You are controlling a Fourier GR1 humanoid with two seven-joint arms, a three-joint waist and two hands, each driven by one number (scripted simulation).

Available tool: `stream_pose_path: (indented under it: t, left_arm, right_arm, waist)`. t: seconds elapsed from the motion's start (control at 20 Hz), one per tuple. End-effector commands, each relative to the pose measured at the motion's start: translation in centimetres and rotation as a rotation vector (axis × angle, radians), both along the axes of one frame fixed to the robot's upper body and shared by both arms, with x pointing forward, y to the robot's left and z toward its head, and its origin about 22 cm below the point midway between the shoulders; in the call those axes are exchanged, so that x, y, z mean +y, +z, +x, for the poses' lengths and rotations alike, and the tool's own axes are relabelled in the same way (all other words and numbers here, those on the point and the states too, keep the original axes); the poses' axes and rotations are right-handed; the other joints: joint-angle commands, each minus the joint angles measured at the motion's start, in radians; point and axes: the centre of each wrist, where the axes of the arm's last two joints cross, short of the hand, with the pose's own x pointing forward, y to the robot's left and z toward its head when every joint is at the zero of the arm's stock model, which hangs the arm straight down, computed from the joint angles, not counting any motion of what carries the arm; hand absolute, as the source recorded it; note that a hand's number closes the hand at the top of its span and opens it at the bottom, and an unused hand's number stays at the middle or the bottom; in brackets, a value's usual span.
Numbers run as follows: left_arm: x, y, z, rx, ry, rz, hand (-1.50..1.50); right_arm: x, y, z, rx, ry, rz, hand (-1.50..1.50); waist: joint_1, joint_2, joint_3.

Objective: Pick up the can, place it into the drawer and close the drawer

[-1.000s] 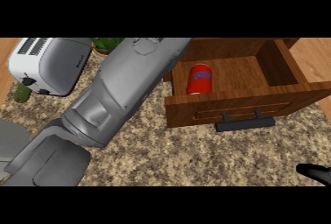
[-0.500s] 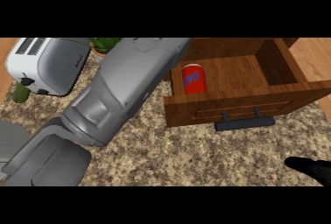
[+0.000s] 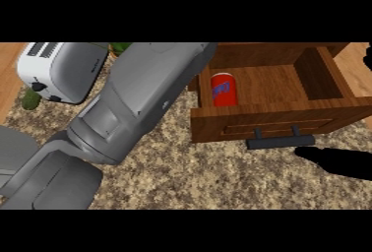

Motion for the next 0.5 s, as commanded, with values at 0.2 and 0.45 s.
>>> stream_pose_path:
  t: [0.2,0.45]
  left_arm:
    - [0.0,0.1,0.1,-0.034,0.025,0.014,-1.50]
    - [0.1,-0.2,0.2,-0.012,0.008,0.037,-1.50]
  right_arm:
    - [3.1,-2.5,4.1,0.013,-0.028,-0.253,-1.50]
    - [3.5,-6.8,6.9,0.049,-0.059,-0.404,-1.50]
  waist:
    - [0.028,-0.007,-0.001]
    - [0.057,-0.013,-0.001]
